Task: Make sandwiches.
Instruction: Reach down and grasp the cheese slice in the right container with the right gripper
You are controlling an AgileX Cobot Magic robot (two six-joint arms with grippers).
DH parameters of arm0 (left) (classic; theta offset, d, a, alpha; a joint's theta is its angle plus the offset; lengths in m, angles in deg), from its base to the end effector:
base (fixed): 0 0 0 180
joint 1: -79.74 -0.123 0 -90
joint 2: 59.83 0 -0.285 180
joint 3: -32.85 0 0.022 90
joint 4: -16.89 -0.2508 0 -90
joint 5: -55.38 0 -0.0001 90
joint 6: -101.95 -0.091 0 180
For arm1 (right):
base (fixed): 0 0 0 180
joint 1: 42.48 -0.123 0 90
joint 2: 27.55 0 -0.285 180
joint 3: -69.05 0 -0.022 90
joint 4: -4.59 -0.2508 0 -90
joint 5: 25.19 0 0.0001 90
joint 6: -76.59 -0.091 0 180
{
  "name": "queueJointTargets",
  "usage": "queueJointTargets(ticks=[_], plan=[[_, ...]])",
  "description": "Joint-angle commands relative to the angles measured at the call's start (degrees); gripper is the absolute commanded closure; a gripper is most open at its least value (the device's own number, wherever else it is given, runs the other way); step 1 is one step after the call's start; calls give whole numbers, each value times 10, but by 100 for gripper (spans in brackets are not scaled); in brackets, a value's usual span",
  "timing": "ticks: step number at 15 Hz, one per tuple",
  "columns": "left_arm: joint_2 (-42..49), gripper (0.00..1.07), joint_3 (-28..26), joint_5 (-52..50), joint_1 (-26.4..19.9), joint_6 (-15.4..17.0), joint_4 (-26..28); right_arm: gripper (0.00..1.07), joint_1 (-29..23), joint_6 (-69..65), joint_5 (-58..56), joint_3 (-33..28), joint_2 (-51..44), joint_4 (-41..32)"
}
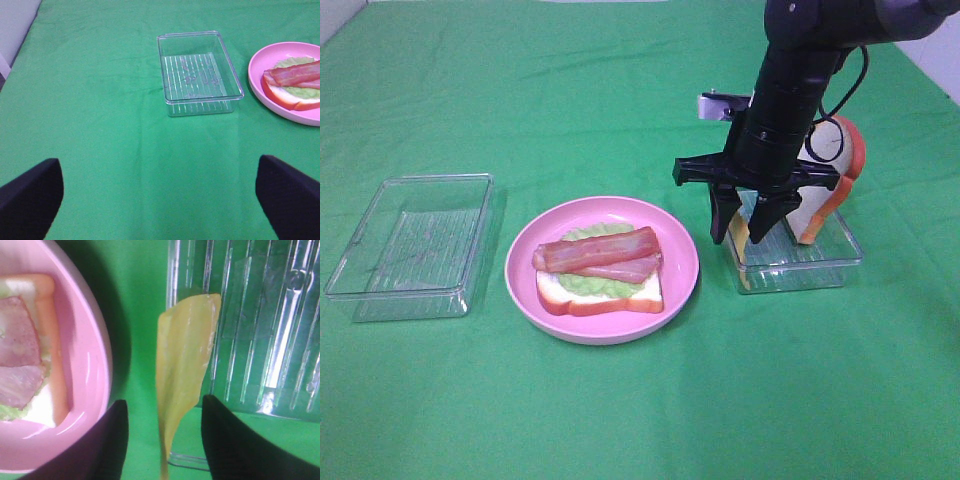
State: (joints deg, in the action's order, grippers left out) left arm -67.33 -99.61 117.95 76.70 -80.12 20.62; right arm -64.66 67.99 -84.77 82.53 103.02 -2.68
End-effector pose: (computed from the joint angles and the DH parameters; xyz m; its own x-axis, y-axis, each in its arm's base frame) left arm -0.0088 -0.0057 0.2798 -0.4620 -0.0184 -0.8867 0.0010 0.9998 -0.0213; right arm 0.3890 0.1693 0.1546 -0.9843 -0.1727 -0.0370 -0.1759 0.9771 0.1195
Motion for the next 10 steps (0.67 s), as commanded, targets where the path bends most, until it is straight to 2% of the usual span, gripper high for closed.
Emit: queueJointTargets(ticks=[1,6,8,10], plan=[[11,9,1,-9,-3,4,2,62,0,-4,-5,1,2,-1],[11,9,1,-9,-3,4,2,64,0,-4,-5,1,2,0],[11,9,1,-9,-3,4,2,79,0,-4,-5,1,2,0],[11,9,1,-9,-3,4,2,89,0,-5,-5,1,2,0]])
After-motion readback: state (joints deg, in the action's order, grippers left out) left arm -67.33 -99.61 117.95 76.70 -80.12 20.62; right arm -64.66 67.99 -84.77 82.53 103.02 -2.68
